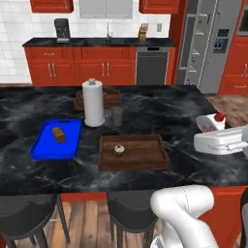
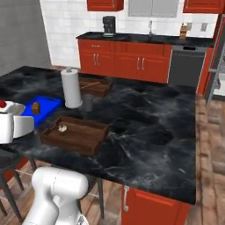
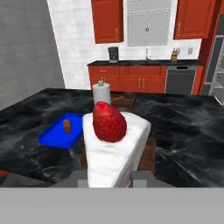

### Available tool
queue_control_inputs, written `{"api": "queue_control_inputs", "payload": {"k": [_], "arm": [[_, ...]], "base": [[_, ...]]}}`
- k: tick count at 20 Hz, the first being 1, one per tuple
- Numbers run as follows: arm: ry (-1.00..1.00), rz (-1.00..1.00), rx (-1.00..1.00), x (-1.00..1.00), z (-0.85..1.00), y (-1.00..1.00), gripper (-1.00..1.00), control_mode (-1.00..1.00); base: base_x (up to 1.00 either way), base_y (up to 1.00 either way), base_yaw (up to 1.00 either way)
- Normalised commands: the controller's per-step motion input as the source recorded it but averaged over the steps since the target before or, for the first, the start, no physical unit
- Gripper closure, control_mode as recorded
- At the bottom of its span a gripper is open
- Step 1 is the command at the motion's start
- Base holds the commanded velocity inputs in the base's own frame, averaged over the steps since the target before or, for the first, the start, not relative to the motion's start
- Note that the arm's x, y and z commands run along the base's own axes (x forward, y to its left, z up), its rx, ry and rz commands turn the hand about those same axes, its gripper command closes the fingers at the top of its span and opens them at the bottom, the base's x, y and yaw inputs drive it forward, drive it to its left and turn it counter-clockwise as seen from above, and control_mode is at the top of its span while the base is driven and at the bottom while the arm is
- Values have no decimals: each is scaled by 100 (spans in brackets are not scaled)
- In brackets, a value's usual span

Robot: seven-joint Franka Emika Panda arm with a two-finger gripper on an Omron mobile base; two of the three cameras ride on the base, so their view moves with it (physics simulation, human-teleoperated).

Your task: Take the cupcake and cake from the fridge and place them on the empty tray on the dining counter.

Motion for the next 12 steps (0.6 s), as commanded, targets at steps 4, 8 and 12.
{"api": "queue_control_inputs", "payload": {"k": [4,8,12], "arm": [[0,0,0,0,0,0,100,100],[0,0,0,0,0,0,100,100],[0,0,0,0,0,0,100,100]], "base": [[72,-52,48],[88,-62,49],[70,-70,50]]}}
